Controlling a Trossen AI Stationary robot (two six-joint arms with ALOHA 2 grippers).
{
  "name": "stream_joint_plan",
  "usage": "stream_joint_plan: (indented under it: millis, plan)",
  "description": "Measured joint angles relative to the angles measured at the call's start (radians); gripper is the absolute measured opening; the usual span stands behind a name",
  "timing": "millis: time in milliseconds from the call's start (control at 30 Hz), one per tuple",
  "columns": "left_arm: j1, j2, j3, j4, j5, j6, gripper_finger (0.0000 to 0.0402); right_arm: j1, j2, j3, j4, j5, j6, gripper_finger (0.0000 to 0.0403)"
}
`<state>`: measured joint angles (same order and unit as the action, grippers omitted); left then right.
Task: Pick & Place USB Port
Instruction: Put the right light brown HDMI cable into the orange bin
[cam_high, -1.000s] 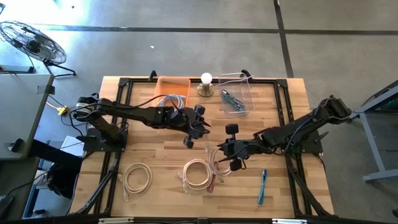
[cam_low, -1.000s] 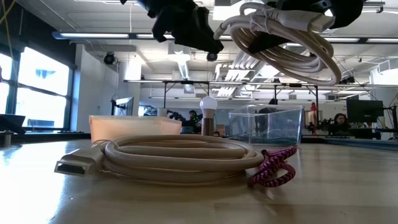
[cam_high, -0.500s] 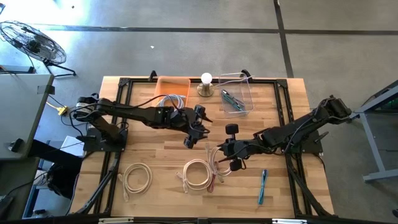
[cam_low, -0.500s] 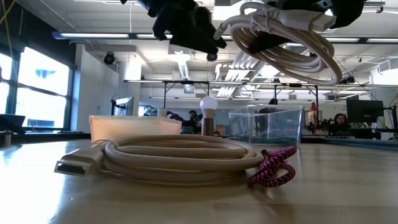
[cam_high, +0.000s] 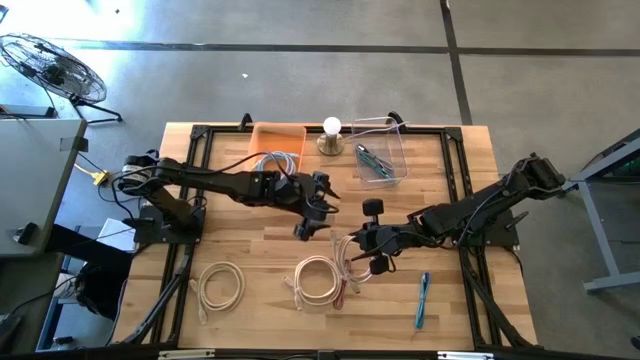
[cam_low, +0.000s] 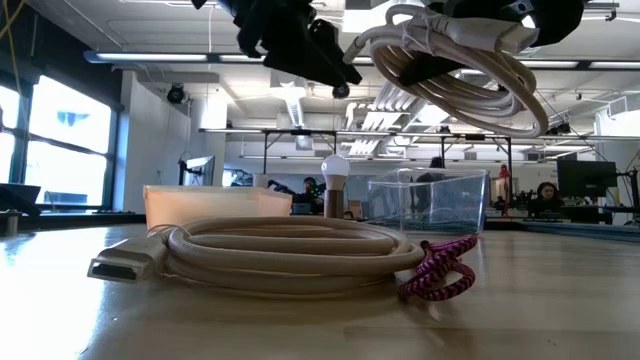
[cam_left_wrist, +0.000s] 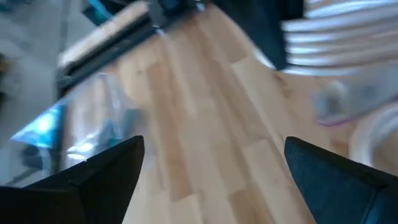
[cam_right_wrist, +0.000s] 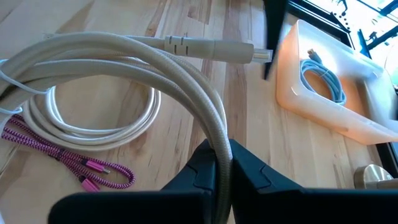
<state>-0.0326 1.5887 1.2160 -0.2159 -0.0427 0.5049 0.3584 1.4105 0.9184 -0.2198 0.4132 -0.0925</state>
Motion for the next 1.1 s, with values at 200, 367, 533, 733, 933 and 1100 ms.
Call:
stream_joint_plan:
  millis: [200, 367, 533, 733, 933, 1100]
  plan:
    - [-0.003, 0.000, 0.000, -0.056, 0.015, 0.076, 0.0383, 0.000, 0.000, 0.000, 0.002, 0.002, -0.002, 0.0010]
    - [-0.009, 0.000, 0.000, -0.023, 0.161, 0.080, 0.0383, 0.000, 0.000, 0.000, 0.028, 0.012, -0.045, 0.0010]
    - [-0.006, 0.000, 0.000, 0.105, 0.333, -0.105, 0.0383, 0.029, 0.000, 0.000, 0.088, 0.137, -0.158, 0.0010]
    - [-0.006, 0.000, 0.000, 0.127, 0.342, -0.224, 0.0383, 0.120, 0.000, 0.000, 0.190, 0.398, -0.347, 0.0010]
    - [-0.006, 0.000, 0.000, 0.123, 0.290, -0.224, 0.0383, 0.207, 0.000, 0.002, 0.339, 0.656, -0.512, 0.0010]
    - [-0.006, 0.000, 0.000, 0.145, 0.292, -0.202, 0.0383, 0.210, 0.000, 0.001, 0.359, 0.723, -0.573, 0.0010]
